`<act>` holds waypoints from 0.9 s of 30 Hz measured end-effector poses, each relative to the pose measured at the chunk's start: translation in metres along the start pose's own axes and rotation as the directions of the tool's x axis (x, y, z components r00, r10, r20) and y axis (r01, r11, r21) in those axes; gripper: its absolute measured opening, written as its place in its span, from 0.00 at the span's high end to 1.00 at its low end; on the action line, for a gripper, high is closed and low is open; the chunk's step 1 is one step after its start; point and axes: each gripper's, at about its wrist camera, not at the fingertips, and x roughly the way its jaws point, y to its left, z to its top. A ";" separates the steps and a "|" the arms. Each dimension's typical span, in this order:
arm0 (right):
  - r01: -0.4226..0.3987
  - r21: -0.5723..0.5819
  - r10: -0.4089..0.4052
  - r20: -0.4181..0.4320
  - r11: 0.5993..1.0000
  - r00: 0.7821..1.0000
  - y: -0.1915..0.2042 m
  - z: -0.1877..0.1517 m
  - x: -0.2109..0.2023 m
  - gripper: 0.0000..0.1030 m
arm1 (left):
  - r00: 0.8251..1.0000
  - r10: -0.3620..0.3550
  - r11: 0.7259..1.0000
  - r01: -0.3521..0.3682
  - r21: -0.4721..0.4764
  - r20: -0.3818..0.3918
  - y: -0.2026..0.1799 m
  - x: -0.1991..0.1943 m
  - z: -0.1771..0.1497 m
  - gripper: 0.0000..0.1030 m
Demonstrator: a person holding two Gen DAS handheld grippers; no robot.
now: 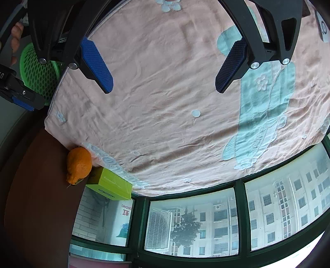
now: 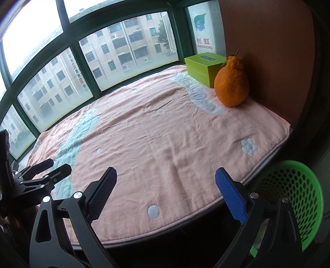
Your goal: Collect trash
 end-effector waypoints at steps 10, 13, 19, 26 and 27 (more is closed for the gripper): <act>0.007 0.000 -0.007 0.010 1.000 1.000 -0.001 -0.001 -0.002 0.04 | 1.000 0.000 1.000 0.001 -0.027 0.012 0.005 -0.004 0.000 0.07; 0.014 -0.006 -0.014 0.013 1.000 1.000 0.000 0.000 -0.003 0.04 | 1.000 -0.002 0.999 0.003 -0.038 0.018 0.007 -0.006 0.001 0.07; 0.012 -0.005 -0.012 0.014 1.000 1.000 0.000 0.001 -0.003 0.04 | 1.000 -0.007 0.999 0.008 -0.042 0.031 0.007 -0.010 0.003 0.07; 0.012 -0.003 -0.012 0.016 1.000 1.000 0.001 0.001 -0.003 0.04 | 0.999 -0.010 0.999 0.012 -0.051 0.045 0.007 -0.014 0.005 0.07; 0.011 -0.003 -0.011 0.016 1.000 1.000 0.001 0.001 -0.004 0.04 | 0.999 -0.009 0.999 0.012 -0.050 0.044 0.007 -0.014 0.005 0.07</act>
